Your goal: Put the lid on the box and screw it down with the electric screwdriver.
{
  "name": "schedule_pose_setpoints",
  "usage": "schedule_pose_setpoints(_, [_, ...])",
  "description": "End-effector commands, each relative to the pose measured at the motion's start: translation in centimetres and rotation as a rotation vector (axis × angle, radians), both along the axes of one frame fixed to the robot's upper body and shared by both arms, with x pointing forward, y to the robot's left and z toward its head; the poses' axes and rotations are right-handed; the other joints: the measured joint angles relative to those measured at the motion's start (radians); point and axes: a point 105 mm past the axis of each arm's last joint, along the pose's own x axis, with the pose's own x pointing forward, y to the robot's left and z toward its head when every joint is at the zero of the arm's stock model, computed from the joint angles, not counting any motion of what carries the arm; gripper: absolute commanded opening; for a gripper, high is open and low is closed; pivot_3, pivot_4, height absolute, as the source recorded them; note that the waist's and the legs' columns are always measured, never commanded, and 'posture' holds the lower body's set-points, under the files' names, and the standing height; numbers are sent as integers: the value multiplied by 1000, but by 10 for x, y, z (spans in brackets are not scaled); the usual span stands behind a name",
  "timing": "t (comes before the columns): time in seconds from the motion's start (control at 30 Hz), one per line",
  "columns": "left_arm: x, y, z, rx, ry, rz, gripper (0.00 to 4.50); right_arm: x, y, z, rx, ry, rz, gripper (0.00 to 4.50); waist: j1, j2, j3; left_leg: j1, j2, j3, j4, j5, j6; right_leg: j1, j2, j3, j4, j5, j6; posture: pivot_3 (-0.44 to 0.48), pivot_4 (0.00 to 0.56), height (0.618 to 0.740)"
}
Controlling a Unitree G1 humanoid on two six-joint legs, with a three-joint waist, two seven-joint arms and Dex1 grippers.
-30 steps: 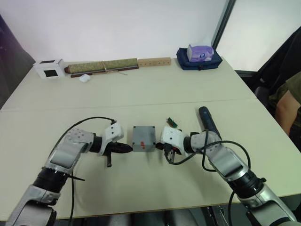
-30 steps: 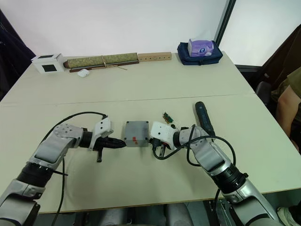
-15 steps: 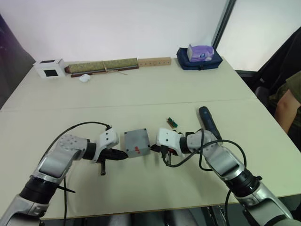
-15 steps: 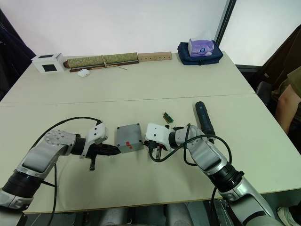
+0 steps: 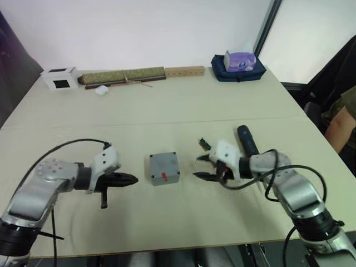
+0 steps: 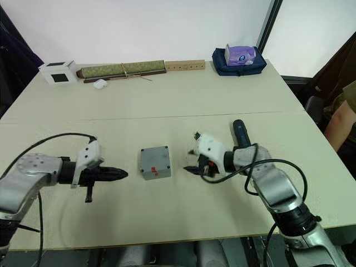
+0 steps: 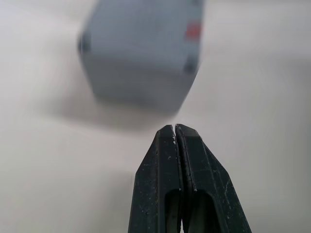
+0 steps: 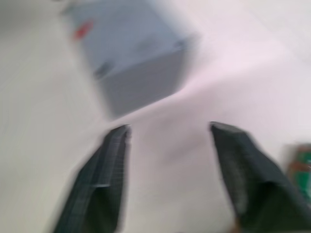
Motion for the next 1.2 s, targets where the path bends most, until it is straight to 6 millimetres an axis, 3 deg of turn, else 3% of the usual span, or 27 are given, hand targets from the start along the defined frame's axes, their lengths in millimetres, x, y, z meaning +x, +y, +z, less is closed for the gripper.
schedule_pose_setpoints(0.03, [-6,-9,29,-63,-57,-33,0,4,-17,5,76,23,-150,4431,0,0,0,0,0,0,0,0,0,0,0,0,0,0,0,0,150,740])
schedule_pose_setpoints(0.27, [-3,-29,52,-113,-134,-93,0,11,-44,-12,124,143,-404,4469,-4,1,1,0,-2,0,0,0,0,0,2,0,0,0,0,0,150,740])
schedule_pose_setpoints(0.53, [1,-35,46,-99,-137,-101,0,9,-40,-33,68,127,-468,4469,-7,2,2,0,-3,1,0,0,0,-1,2,1,0,0,0,0,150,740])
schedule_pose_setpoints(0.87, [1,-35,42,-90,-134,-99,0,15,-38,-31,75,95,-473,4469,-6,2,3,0,-3,1,0,0,0,-1,2,1,-1,0,0,0,150,740])
schedule_pose_setpoints(1.03, [1,-34,42,-88,-137,-90,0,14,-35,-31,76,93,-454,3194,-6,1,3,0,-3,1,0,0,0,-1,2,1,-1,0,0,0,150,740])
schedule_pose_setpoints(1.2, [1,-34,41,-85,-138,-85,0,14,-34,-31,74,98,-447,1333,-6,2,3,0,-3,1,0,0,0,-1,2,1,-1,0,0,0,150,740])
